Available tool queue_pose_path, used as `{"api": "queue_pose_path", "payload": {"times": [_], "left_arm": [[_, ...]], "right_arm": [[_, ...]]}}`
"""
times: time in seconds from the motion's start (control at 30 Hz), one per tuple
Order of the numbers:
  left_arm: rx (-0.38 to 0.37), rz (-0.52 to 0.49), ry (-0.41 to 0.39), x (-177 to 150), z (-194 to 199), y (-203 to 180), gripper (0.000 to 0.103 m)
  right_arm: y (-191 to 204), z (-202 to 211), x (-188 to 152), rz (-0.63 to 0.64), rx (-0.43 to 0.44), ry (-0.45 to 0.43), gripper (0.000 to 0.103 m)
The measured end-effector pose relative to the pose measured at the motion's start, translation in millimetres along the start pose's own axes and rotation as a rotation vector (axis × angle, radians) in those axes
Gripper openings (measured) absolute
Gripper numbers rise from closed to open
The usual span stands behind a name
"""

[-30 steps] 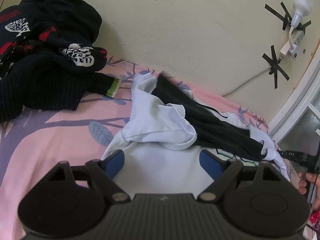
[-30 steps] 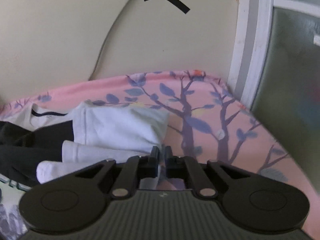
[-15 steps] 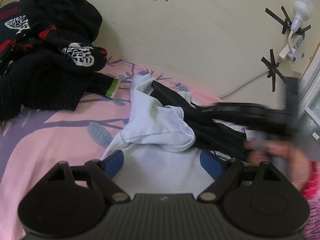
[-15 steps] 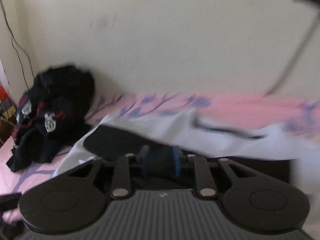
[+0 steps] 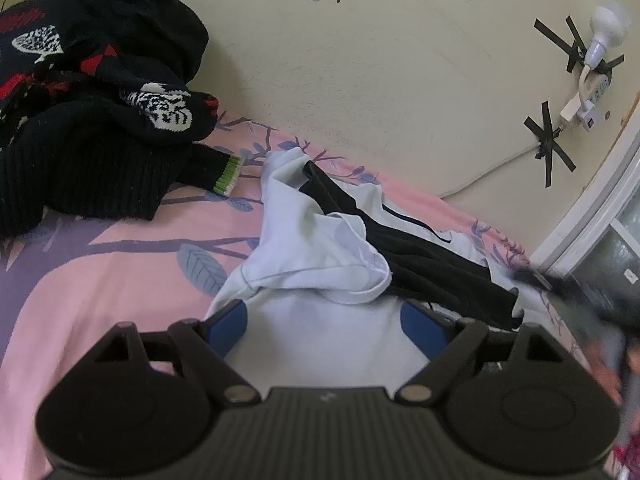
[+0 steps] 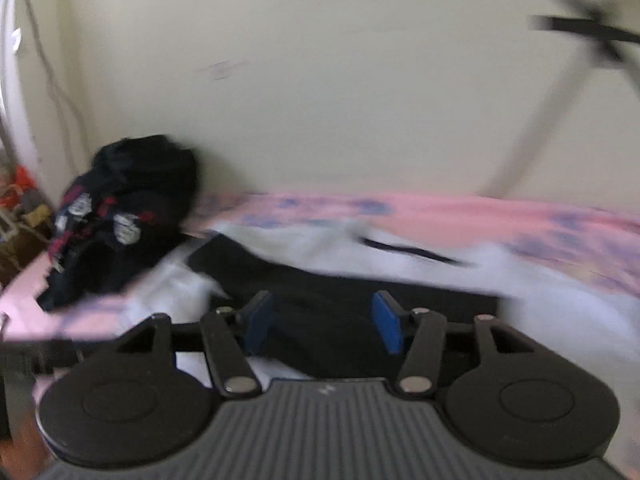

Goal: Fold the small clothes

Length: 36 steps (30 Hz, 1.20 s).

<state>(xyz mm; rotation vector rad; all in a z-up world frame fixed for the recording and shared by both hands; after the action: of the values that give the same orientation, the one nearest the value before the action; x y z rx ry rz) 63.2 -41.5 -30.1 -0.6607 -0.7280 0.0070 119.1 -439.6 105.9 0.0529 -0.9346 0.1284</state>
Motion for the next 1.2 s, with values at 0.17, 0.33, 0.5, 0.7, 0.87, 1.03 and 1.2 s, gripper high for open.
{"api": "queue_pose_path", "payload": {"times": [0.17,0.33,0.5,0.7,0.87,1.03,1.2], "left_arm": [[0.064,0.006,-0.033,4,-3,1,0.083],[0.150,0.021,-0.101,6,5,6,0.083],[0.112,0.022,-0.080,-9,37,9,0.086],[0.079,-0.104,-0.083,-52,124,20,0.095],[0.093,-0.064,-0.071,-83,190,50,0.097],[0.058,0.060,-0.019,-104,225,76,0.097],[0.077,0.030,0.033,-122,231,81,0.097]], "right_arm": [[-82,44,-90,-0.154,-0.164,0.129,0.033],[-88,92,-94,-0.298,-0.098,-0.007,0.058],[-40,121,-78,-0.193,0.010,-0.075,0.058],[16,130,-96,-0.123,0.169,-0.043,0.058],[54,111,-137,-0.096,0.250,0.077,0.057],[46,145,-137,-0.129,0.239,0.011,0.055],[14,197,-152,-0.186,0.171,-0.019,0.055]]}}
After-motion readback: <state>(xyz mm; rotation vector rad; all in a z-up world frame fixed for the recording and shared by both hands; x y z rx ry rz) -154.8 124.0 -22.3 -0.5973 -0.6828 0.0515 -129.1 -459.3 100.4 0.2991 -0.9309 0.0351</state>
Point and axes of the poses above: each gripper's, at about its wrist camera, not at the fingertips, and z roughly against the way its jaws point, y to its left, x to its top, the point moved 6 cm from there along -z, roughly the way its jaws point, and after that the axes turned 10 degrees about z, right-handed, at the moved point
